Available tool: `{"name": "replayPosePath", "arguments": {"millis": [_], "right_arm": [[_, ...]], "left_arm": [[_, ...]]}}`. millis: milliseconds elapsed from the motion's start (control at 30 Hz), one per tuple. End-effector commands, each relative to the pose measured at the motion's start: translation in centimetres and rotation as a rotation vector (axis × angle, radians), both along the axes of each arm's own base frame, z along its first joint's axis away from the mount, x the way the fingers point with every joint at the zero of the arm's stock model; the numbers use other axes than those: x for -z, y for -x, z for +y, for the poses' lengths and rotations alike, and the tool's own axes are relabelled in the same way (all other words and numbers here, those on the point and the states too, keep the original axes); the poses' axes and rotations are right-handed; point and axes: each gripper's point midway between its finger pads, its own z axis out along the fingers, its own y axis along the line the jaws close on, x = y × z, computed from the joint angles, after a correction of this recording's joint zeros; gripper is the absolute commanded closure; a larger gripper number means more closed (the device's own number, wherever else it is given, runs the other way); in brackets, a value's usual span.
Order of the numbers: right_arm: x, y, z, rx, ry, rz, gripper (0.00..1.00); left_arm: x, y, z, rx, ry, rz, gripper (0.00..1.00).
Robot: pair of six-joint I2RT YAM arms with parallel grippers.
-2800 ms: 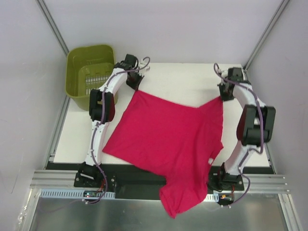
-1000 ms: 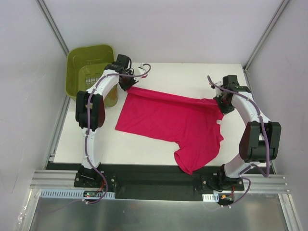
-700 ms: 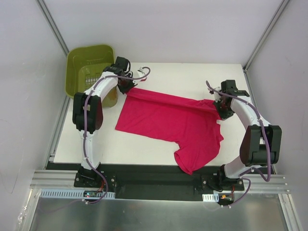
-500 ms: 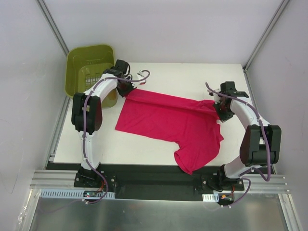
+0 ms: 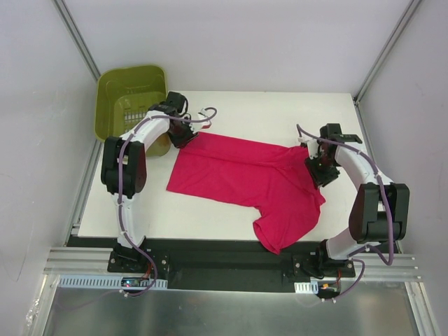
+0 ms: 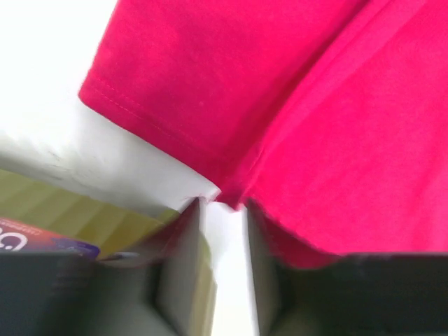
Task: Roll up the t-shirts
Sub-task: Fold the T-shirt at the center of the board.
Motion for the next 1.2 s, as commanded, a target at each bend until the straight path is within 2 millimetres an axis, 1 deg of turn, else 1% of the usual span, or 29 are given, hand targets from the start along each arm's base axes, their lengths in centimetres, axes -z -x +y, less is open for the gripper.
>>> {"name": "replayPosePath", "arguments": {"millis": [0, 33, 67, 100, 133, 167, 200, 233, 267, 333, 367, 433, 467, 500, 533, 567, 633, 667, 700, 733, 833, 900, 933, 1000, 1033, 1067, 1100, 1133, 1167], "right_arm": [[-4.4, -1.5, 2.3, 0.014, -0.188, -0.036, 0.62], [-5.2, -2.6, 2.3, 0.020, -0.200, -0.067, 0.62], [-5.6, -3.6, 1.8, 0.046, -0.202, -0.088, 0.62], [-6.9, -5.3, 1.5, 0.057, -0.198, -0.140, 0.62], [-6.2, -6.4, 0.8, 0.078, -0.184, -0.128, 0.62], [-6.1, -7.4, 0.1, 0.092, -0.159, -0.141, 0.61], [-7.2, -9.2, -0.3, 0.106, -0.154, -0.183, 0.61], [-5.8, -10.3, -1.0, 0.148, -0.156, -0.152, 0.61], [-5.7, -11.2, -1.3, 0.174, -0.160, -0.156, 0.60], [-4.8, -13.1, -1.9, 0.210, -0.165, -0.151, 0.60], [-4.4, -13.5, -1.9, 0.208, -0.167, -0.149, 0.60], [-4.0, -14.4, -2.4, 0.216, -0.151, -0.162, 0.60], [-3.1, -14.7, -2.7, 0.234, -0.147, -0.144, 0.60], [-2.8, -15.0, -3.0, 0.247, -0.151, -0.141, 0.60], [-2.5, -15.3, -3.5, 0.264, -0.156, -0.142, 0.60], [-2.1, -15.9, -3.8, 0.281, -0.162, -0.142, 0.62], [-1.9, -16.4, -4.5, 0.302, -0.171, -0.141, 0.62], [-2.1, -16.9, -4.5, 0.304, -0.183, -0.154, 0.62], [-1.5, -17.1, -4.7, 0.313, -0.187, -0.142, 0.62], [-1.4, -17.3, -4.9, 0.322, -0.194, -0.142, 0.62], [-0.6, -18.0, -4.5, 0.339, -0.253, -0.128, 0.62], [-0.5, -18.4, -3.8, 0.339, -0.312, -0.124, 0.62], [0.1, -18.4, -3.5, 0.339, -0.336, -0.103, 0.62], [0.6, -18.4, -3.1, 0.347, -0.353, -0.086, 0.62], [1.1, -18.3, -2.8, 0.352, -0.372, -0.068, 0.62], [1.4, -18.3, -2.6, 0.356, -0.383, -0.058, 0.62], [1.6, -18.3, -2.6, 0.363, -0.393, -0.051, 0.62], [2.2, -18.1, -2.4, 0.380, -0.407, -0.030, 0.62], [2.4, -18.2, -2.4, 0.390, -0.410, -0.026, 0.62]], "left_arm": [[-7.1, -0.5, -1.9, 0.036, 0.114, -0.131, 0.59], [-8.3, -0.9, -2.5, 0.039, 0.135, -0.154, 0.55], [-8.7, -1.0, -3.4, 0.048, 0.152, -0.159, 0.54], [-8.4, -1.2, -3.9, 0.046, 0.156, -0.151, 0.54], [-9.0, -1.8, -4.4, 0.031, 0.170, -0.161, 0.54], [-8.0, -2.1, -4.9, 0.023, 0.159, -0.143, 0.55], [-7.8, -2.3, -5.2, -0.008, 0.162, -0.131, 0.55], [-8.1, -3.0, -5.6, -0.023, 0.164, -0.142, 0.57], [-7.2, -3.3, -5.8, -0.041, 0.158, -0.123, 0.61], [-6.9, -3.7, -6.1, -0.080, 0.171, -0.109, 0.64], [-5.9, -3.9, -6.3, -0.092, 0.168, -0.091, 0.67], [-5.4, -4.5, -6.1, -0.148, 0.160, -0.082, 0.76], [-4.5, -4.7, -6.0, -0.164, 0.152, -0.067, 0.81], [-4.0, -5.0, -5.7, -0.202, 0.139, -0.061, 0.87], [-4.1, -5.4, -5.7, -0.225, 0.136, -0.068, 0.90], [-3.2, -5.5, -5.6, -0.244, 0.128, -0.051, 0.93], [-2.8, -5.8, -5.3, -0.285, 0.120, -0.047, 0.97], [-2.4, -5.8, -5.3, -0.297, 0.116, -0.039, 0.97], [-2.3, -5.8, -5.2, -0.320, 0.117, -0.034, 0.98], [-2.1, -5.8, -5.2, -0.330, 0.115, -0.031, 1.00], [-1.4, -5.6, -5.1, -0.360, 0.115, -0.012, 1.00], [-1.1, -5.5, -5.1, -0.369, 0.112, -0.002, 0.99], [-0.6, -5.3, -5.0, -0.372, 0.106, 0.008, 0.99], [-0.2, -5.2, -4.7, -0.379, 0.086, 0.013, 0.98], [-0.1, -5.4, -4.5, -0.385, 0.077, 0.008, 0.98], [0.5, -5.4, -4.0, -0.397, 0.053, 0.019, 0.97], [0.2, -5.9, -3.8, -0.407, 0.055, 0.011, 0.97], [0.4, -5.9, -3.8, -0.412, 0.051, 0.018, 0.97], [1.2, -5.8, -3.4, -0.426, 0.038, 0.042, 0.96]]}}
